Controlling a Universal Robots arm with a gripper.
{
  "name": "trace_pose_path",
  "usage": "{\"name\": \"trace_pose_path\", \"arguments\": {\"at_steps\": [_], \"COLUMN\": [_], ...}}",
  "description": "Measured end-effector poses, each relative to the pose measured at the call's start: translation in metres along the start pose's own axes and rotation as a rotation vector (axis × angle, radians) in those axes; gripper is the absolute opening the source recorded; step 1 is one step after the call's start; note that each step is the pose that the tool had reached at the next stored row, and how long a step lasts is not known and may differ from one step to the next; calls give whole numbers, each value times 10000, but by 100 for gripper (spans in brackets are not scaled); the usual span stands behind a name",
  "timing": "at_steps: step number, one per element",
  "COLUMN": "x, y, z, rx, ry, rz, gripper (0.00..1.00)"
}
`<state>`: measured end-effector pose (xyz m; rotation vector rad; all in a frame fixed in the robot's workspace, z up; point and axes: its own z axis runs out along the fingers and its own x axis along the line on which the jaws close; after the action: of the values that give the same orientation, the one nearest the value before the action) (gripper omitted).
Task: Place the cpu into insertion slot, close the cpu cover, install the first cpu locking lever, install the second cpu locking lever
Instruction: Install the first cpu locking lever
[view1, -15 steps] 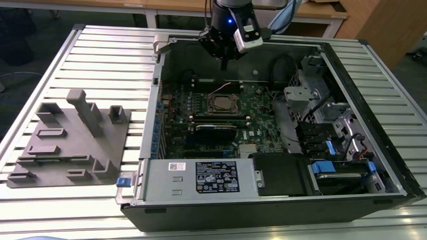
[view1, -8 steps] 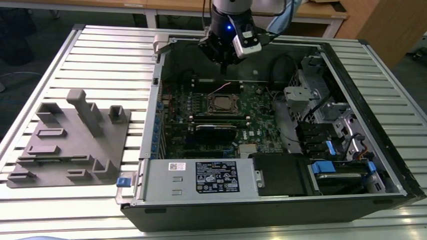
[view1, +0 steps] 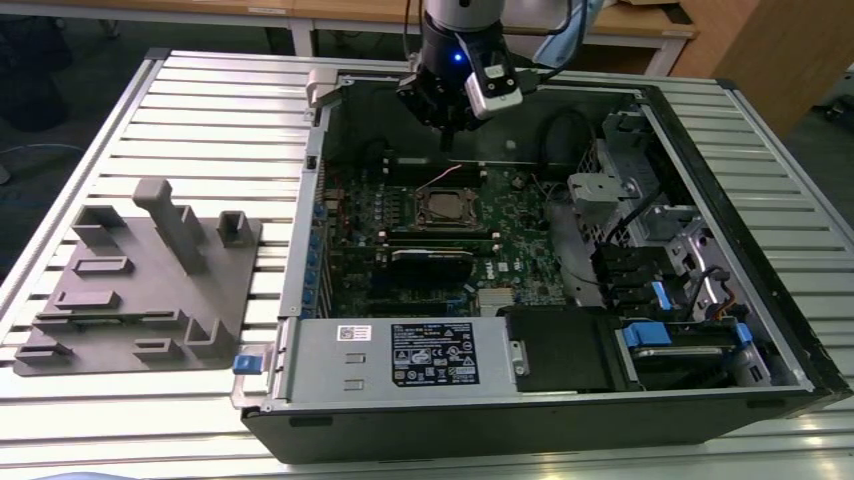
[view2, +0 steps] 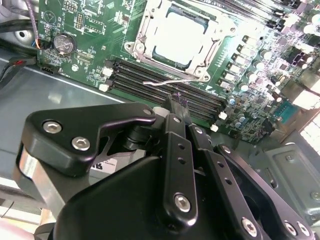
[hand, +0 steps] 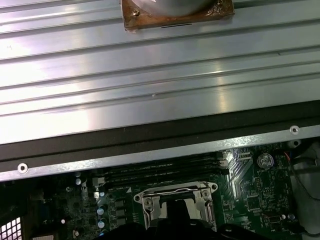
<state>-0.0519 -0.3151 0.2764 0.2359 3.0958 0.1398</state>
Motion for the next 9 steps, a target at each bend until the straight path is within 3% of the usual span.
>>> {"name": "trace_pose_path", "arguments": {"at_steps": [2, 6, 9], "x": [0, -4, -8], "y": [-2, -25, -51], "z": [1, -2, -4], "rx": [-114, -528, -651], "ry": [15, 79, 98], "rz": [6, 22, 27], "gripper": [11, 11, 11]}}
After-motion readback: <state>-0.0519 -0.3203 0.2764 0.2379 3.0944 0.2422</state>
